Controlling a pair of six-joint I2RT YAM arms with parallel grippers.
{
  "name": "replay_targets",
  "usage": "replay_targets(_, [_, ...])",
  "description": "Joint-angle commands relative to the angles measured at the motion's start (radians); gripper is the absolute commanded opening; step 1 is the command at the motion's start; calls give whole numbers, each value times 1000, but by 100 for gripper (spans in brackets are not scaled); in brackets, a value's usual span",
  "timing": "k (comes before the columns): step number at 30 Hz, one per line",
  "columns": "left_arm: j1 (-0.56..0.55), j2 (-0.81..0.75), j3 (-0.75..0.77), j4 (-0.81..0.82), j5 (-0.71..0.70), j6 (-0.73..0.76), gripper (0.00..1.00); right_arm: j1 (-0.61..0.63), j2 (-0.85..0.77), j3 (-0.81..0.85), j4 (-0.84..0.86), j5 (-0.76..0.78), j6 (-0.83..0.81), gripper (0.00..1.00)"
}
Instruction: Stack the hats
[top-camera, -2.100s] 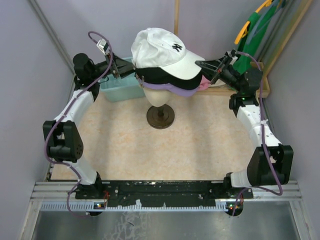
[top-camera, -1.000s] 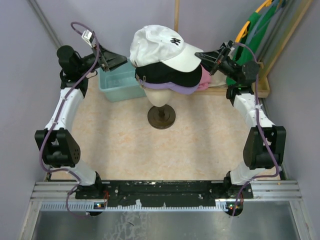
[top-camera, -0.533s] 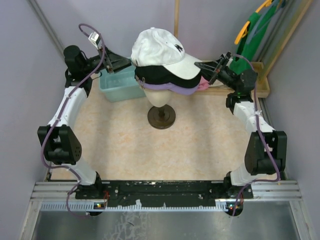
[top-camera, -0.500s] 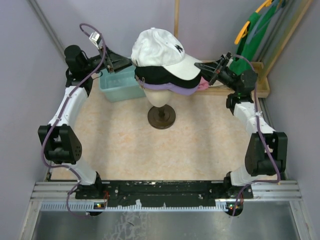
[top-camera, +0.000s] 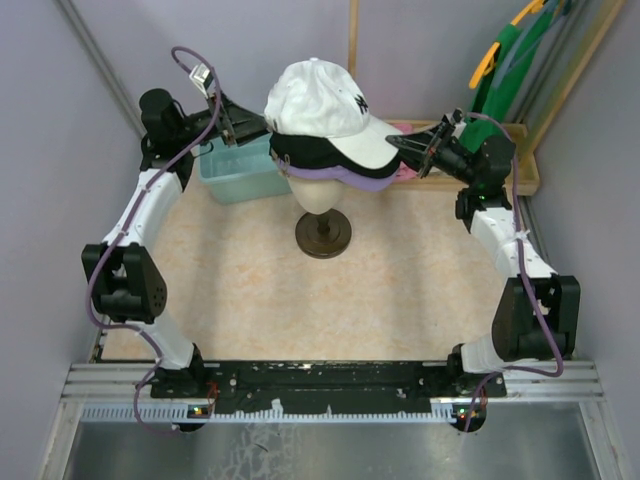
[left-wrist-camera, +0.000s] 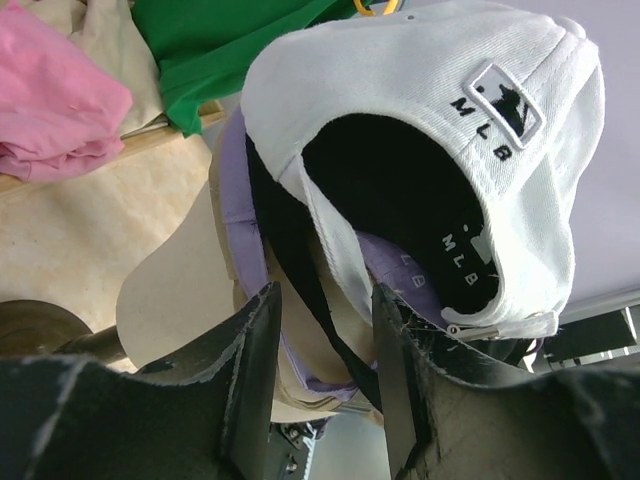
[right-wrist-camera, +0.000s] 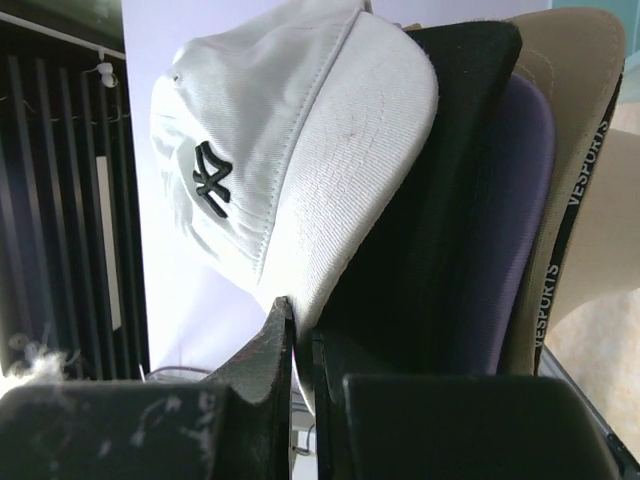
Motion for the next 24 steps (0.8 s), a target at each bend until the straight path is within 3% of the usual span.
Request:
replay_targets(1, [-7, 11, 43, 45, 12, -13, 48, -2, 23, 16, -102, -73, -123, 0])
replay_targets(12, [-46, 33, 76, 107, 24, -92, 48, -2, 21, 73, -207, -80, -207, 0])
replay_targets(20, [-48, -3, 42, 128, 2, -92, 0, -2, 39, 101, -210, -77, -211, 0])
replay_targets(24, [-15, -8, 100, 120, -15, -90, 0, -3, 52, 150, -215, -87, -209, 0])
